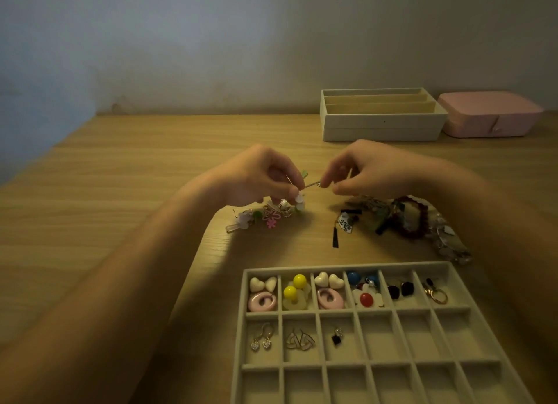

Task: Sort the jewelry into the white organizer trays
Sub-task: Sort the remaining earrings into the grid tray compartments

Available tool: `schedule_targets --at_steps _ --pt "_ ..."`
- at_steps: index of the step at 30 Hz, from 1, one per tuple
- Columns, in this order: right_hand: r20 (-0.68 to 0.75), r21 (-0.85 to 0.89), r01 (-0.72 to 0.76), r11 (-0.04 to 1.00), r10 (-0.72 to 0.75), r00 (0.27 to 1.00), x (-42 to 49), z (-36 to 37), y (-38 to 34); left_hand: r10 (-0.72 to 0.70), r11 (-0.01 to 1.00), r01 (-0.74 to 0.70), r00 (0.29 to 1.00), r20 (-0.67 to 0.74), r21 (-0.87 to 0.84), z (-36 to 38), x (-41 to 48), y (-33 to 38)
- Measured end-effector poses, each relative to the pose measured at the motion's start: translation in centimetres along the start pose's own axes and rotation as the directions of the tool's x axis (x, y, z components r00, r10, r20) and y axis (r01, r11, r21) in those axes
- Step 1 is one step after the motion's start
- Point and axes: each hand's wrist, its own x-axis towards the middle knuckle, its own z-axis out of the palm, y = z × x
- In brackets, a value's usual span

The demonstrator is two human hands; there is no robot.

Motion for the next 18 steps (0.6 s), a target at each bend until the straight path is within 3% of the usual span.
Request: schedule_targets --at_steps 2,4,6,8,12,15,18 --pt "-0.084 0.04 0.008 0.999 -0.005 0.996 1.3 0.7 -0.5 -0.011 1.0 0.011 0.999 -0.033 -0.029 0.0 0.1 -0.4" --pt "-0.173 0.051 0.001 0.999 0.008 0.985 2.7 1.3 -0.7 -0.034 0.995 0.015 0.982 -0.184 -0.103 -0.4 0.3 -1.3" --pt "-0.22 0.032 -0.012 0.999 0.019 0.975 3.8 1.6 -0.6 -0.081 0.997 0.07 0.929 -0.362 -0.042 -0.8 0.7 -2.8" --pt "-0.193 0.018 -0.006 1.0 0.01 0.981 4.4 1.7 -0.4 -0.115 0.987 0.153 0.889 -0.444 0.051 -0.9 0.9 -3.8" --pt "-0.081 -0.019 0.035 0.999 -0.036 0.996 5.2 2.0 -0.8 -0.116 0.979 0.169 0.922 -0.369 0.114 -1.0 1.1 -4.7" --pt "-0.055 -0.098 0.047 0.994 -0.053 0.997 5.6 2.2 -1.1 -0.116 0.977 0.156 0.961 -0.251 0.146 -1.1 1.1 -5.0" --pt "-0.051 -0.15 0.042 0.988 -0.05 0.997 5.9 2.3 -1.0 -0.082 0.971 0.131 0.968 -0.239 0.199 -0.9 1.1 -5.3"
